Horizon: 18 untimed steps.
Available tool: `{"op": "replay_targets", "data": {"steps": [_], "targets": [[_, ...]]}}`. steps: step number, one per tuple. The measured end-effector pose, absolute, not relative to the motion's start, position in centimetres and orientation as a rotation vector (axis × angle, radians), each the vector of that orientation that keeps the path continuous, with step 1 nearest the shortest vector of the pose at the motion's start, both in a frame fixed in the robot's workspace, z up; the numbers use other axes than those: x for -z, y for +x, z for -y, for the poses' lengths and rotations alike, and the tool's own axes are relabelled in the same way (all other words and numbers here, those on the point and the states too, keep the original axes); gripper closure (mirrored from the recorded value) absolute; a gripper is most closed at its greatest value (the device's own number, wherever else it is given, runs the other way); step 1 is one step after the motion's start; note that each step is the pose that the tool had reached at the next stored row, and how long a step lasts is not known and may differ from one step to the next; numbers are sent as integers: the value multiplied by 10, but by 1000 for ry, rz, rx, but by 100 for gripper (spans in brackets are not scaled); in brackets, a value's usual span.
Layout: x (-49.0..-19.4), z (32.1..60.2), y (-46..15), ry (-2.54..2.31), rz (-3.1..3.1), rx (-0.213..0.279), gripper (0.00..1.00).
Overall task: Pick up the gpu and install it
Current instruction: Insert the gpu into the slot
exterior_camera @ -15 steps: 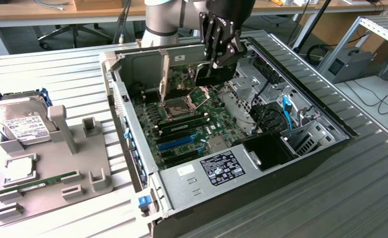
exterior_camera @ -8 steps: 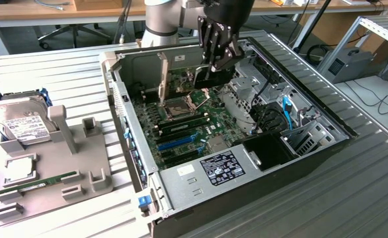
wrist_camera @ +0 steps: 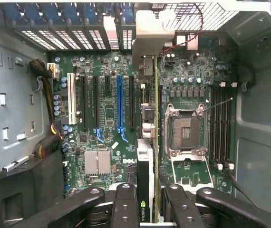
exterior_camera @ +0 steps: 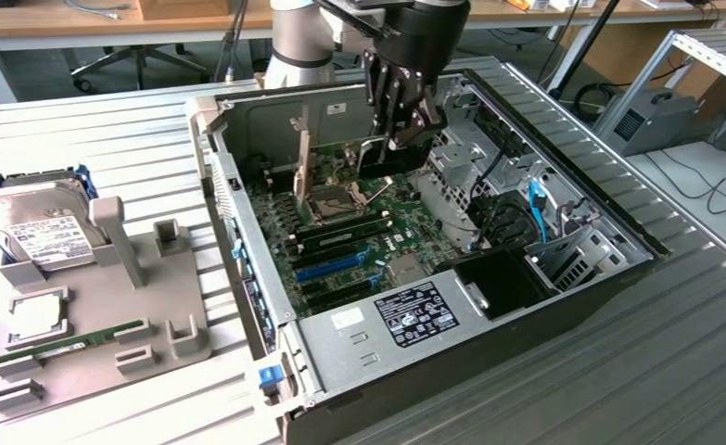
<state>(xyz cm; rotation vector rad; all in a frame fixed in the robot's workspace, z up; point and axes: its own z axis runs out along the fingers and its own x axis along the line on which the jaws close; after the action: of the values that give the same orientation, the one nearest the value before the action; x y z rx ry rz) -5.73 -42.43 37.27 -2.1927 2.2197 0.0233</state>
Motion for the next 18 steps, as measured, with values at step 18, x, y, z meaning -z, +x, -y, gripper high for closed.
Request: {"op": "replay_targets", "data": {"steps": [18], "targets": [[-347, 424, -59, -2191, -2217, -18, 73]]}}
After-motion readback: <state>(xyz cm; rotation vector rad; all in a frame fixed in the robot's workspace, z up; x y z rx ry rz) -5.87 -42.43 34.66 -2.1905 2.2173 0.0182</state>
